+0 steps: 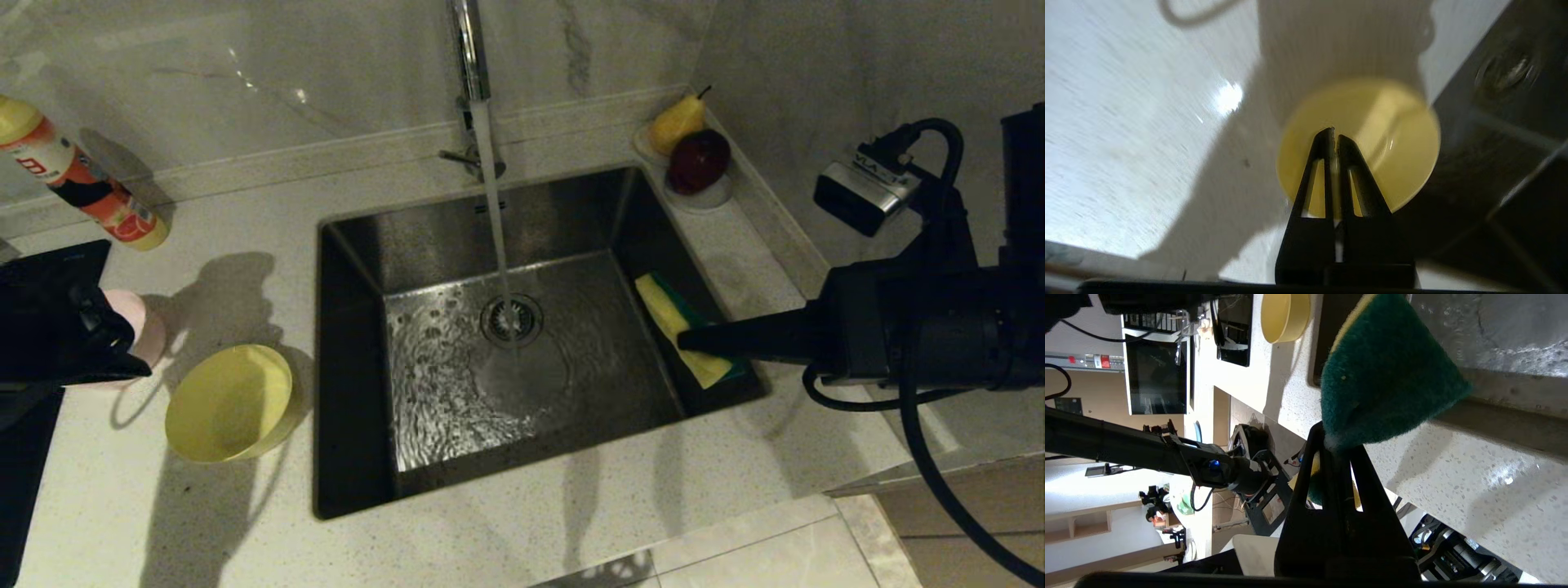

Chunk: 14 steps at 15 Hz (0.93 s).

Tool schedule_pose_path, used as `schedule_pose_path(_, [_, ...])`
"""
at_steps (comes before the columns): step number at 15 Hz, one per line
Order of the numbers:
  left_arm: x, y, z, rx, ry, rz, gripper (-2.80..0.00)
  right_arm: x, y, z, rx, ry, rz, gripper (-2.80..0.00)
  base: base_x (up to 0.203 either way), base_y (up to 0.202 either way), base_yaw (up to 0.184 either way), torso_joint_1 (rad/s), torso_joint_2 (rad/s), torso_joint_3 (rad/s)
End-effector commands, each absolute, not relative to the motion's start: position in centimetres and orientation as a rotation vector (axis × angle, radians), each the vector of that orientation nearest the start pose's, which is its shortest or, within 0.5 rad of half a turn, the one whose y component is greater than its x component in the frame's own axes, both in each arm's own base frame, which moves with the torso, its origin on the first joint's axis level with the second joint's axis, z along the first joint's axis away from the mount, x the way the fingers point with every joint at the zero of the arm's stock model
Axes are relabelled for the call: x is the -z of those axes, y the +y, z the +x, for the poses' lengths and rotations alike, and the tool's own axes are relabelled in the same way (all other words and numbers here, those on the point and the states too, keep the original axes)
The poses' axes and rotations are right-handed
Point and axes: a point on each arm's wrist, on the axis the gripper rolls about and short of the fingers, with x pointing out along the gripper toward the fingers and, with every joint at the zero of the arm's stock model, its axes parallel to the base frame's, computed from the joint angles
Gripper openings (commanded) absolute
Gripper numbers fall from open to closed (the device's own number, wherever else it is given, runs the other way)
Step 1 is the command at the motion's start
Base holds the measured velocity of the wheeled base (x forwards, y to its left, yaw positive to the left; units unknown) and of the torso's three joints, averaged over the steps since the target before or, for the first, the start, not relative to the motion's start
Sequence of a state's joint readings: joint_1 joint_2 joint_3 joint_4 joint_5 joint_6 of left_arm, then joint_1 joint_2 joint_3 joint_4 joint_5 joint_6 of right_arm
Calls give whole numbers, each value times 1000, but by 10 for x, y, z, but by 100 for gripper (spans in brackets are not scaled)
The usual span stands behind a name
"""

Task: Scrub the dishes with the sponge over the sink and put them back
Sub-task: Wash the bowl

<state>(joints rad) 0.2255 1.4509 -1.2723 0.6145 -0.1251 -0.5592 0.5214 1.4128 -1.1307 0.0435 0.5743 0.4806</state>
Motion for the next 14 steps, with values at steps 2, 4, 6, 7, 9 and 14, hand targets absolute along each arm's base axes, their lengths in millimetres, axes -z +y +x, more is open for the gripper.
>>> schedule_pose_path(2, [-250, 46, 234, -321, 798, -687, 0, -288, 126, 197, -979, 600, 440, -280, 0, 0, 0, 0, 0, 0])
schedule_pose_path(4, [-244, 47, 240, -333, 818, -694, 0, -287, 126, 199, -976, 604, 441, -280, 0, 0, 0, 0, 0, 0])
schedule_pose_path(6, [-240, 48, 243, -337, 832, -696, 0, -286, 127, 200, -974, 609, 441, -280, 0, 0, 0, 0, 0, 0])
schedule_pose_path(7, [-238, 48, 244, -338, 839, -697, 0, -285, 127, 200, -973, 612, 441, -280, 0, 0, 0, 0, 0, 0])
schedule_pose_path(9, [-232, 49, 248, -347, 863, -696, 0, -285, 127, 200, -969, 622, 441, -280, 0, 0, 0, 0, 0, 0])
schedule_pose_path(14, [-219, 50, 256, -347, 866, -695, 0, -283, 126, 202, -962, 627, 443, -280, 0, 0, 0, 0, 0, 0])
